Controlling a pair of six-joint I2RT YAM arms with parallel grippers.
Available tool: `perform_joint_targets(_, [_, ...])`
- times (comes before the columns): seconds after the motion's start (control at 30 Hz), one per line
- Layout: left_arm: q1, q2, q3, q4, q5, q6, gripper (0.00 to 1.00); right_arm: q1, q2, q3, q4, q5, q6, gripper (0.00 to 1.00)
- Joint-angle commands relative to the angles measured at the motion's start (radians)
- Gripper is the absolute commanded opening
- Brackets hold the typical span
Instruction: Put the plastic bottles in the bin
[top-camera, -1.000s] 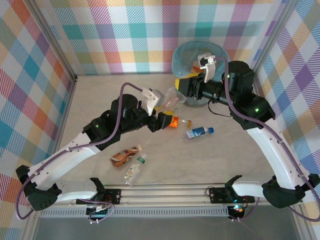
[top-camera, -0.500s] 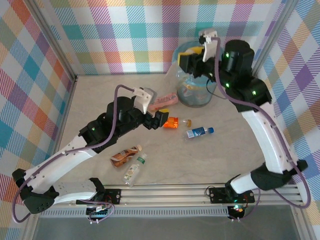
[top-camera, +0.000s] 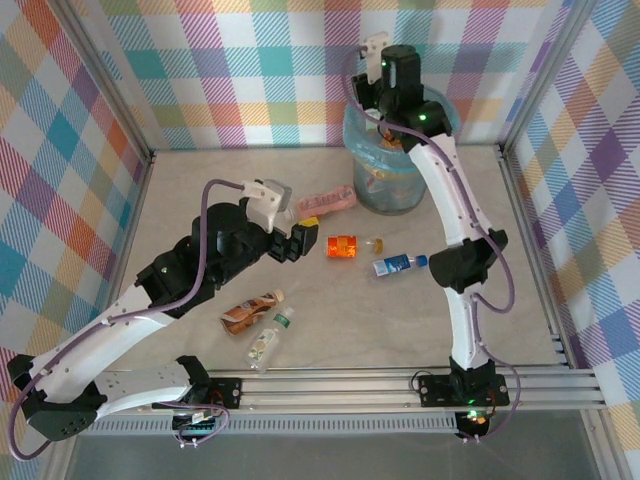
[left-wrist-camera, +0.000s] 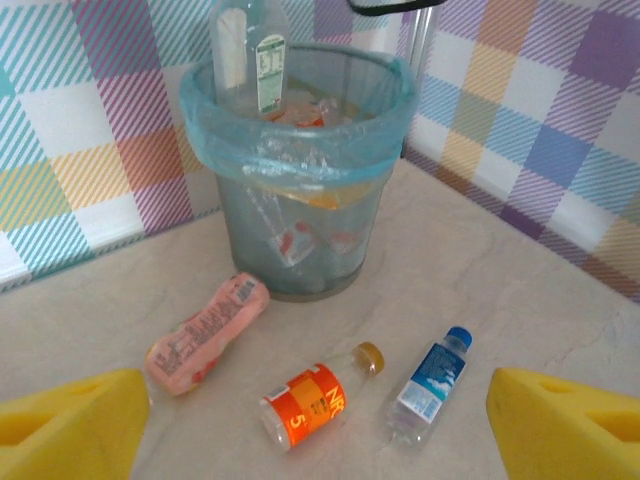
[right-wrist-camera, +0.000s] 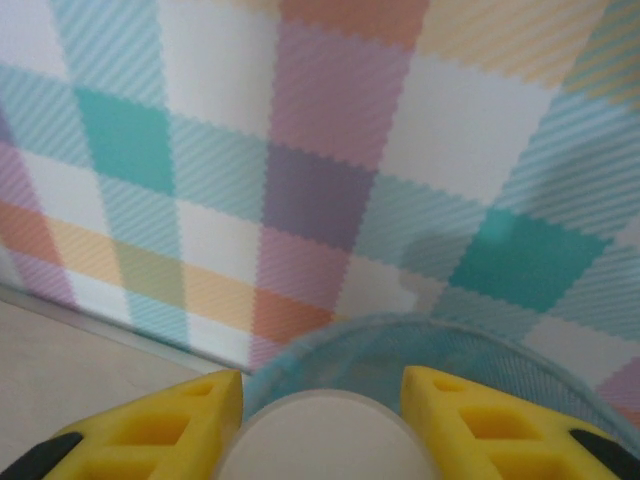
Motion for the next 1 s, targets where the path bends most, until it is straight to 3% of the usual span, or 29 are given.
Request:
perform_joint_targets(0.0, [0.012,-0.023,-0.028,-0.024,-0.023,0.002,0.88,-0.032,0.005,0.023,0.029,0.062,-0.024,0.17])
perform_joint_targets(0.17, [0.013,-0.013,-0.043,-0.021,-0.018,0.007,0.89,-0.072,0.019,-0.058,0.020,-0.040,0.055,0.18])
perform_joint_targets(0.67, [0.015,0.032,-0.024,-0.032,0.001,0.001,0.89,-0.113,0.151,-0.089,0.009,0.008,0.018,0.25])
perform_joint_targets(0.97, [0.015,0.057,-0.010,-0.063,-0.001,-0.024,0.89,-0.133,0.208,-0.126,-0.025,-0.045,0.074,0.28])
